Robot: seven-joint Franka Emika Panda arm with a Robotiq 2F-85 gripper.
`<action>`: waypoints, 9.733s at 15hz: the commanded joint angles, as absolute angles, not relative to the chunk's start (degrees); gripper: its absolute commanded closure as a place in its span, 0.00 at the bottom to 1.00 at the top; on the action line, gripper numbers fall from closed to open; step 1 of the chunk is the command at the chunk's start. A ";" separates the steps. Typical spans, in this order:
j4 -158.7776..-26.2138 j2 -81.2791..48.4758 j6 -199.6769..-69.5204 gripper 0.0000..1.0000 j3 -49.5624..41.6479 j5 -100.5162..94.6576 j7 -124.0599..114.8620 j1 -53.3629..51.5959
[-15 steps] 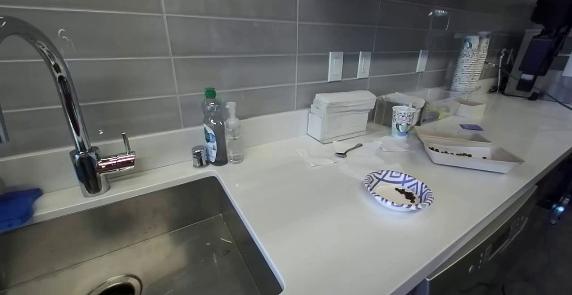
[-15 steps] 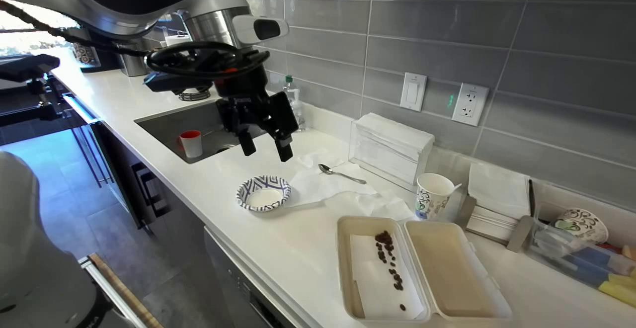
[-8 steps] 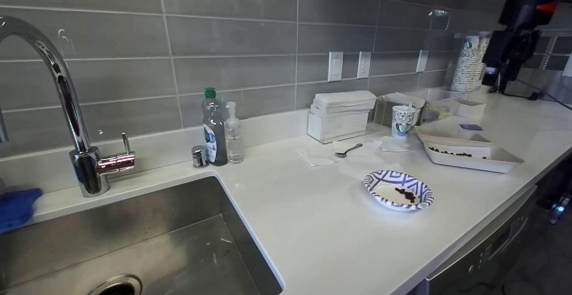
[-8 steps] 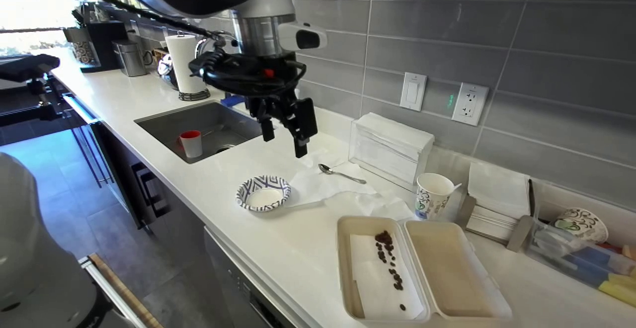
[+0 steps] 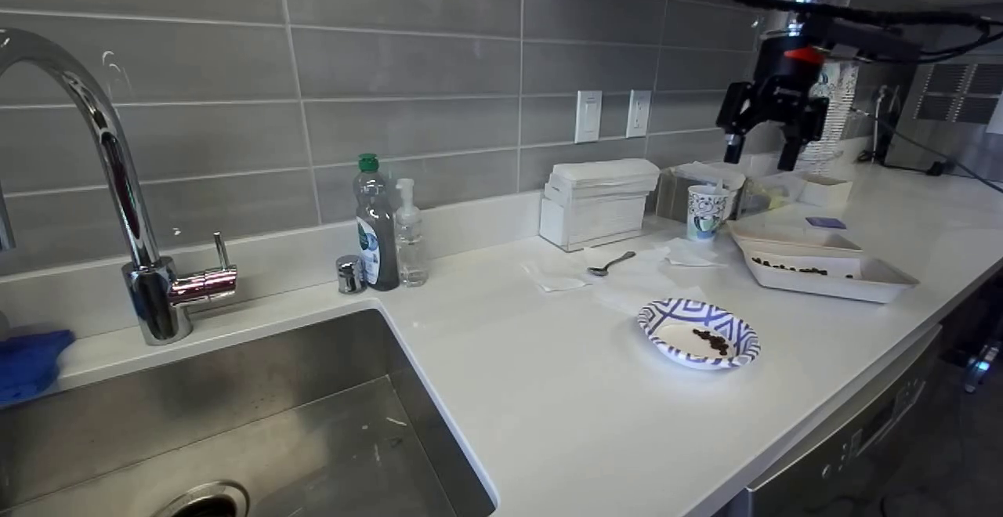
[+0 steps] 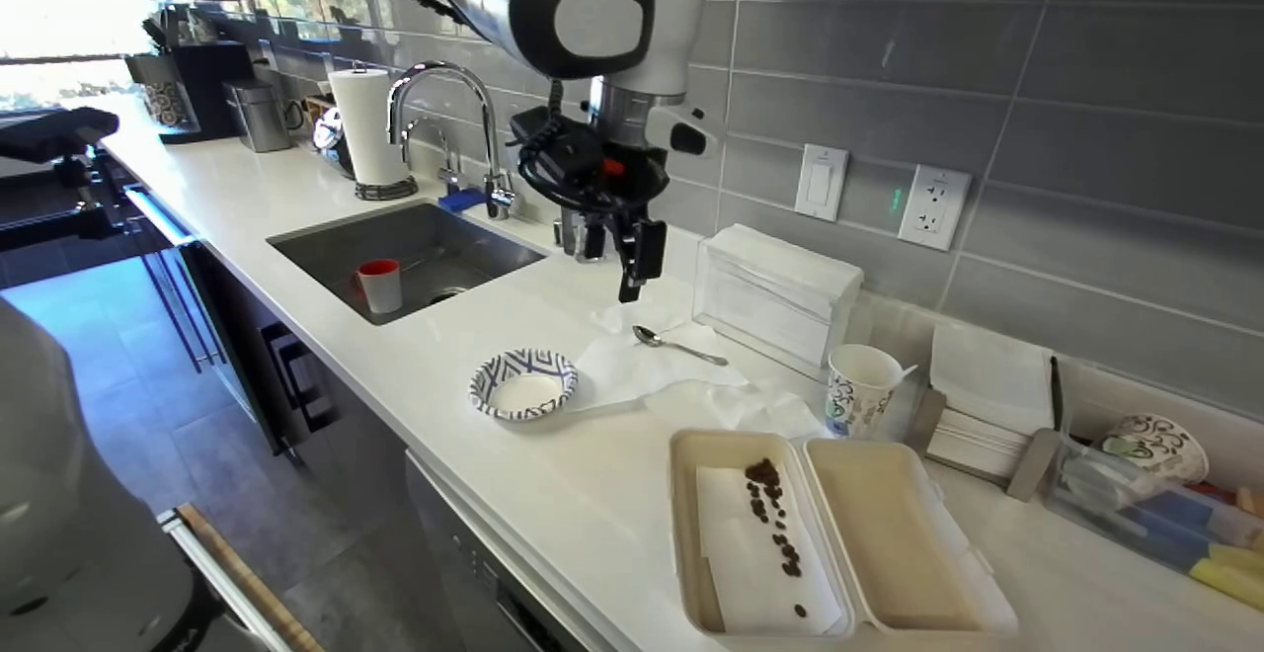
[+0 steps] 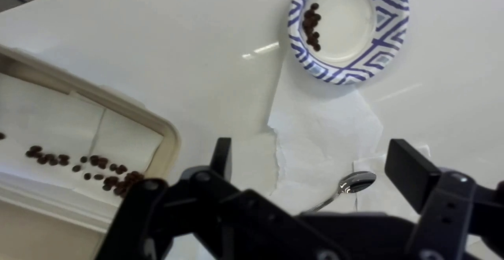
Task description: Pick up the spoon from the counter and scoop some of the contents in the bowl and pour them in the cup
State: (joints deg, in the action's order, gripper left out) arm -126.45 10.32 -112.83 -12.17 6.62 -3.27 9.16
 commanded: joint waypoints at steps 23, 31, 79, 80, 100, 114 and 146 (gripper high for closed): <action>-99.25 -28.76 -113.00 0.00 -9.40 39.97 -31.19 11.33; -96.87 -32.86 -111.33 0.00 -9.50 41.15 -29.77 14.47; -80.18 -46.44 -101.91 0.98 -7.95 45.11 -32.11 17.66; -81.25 -45.50 -102.02 0.98 -8.03 45.35 -32.75 17.48; -126.76 -8.27 -121.45 0.98 -20.51 45.97 -47.96 15.56; -126.85 -4.11 -123.42 0.92 -23.89 25.98 -66.86 21.55; -113.08 -23.07 -125.35 0.98 -29.39 5.41 -101.55 23.25</action>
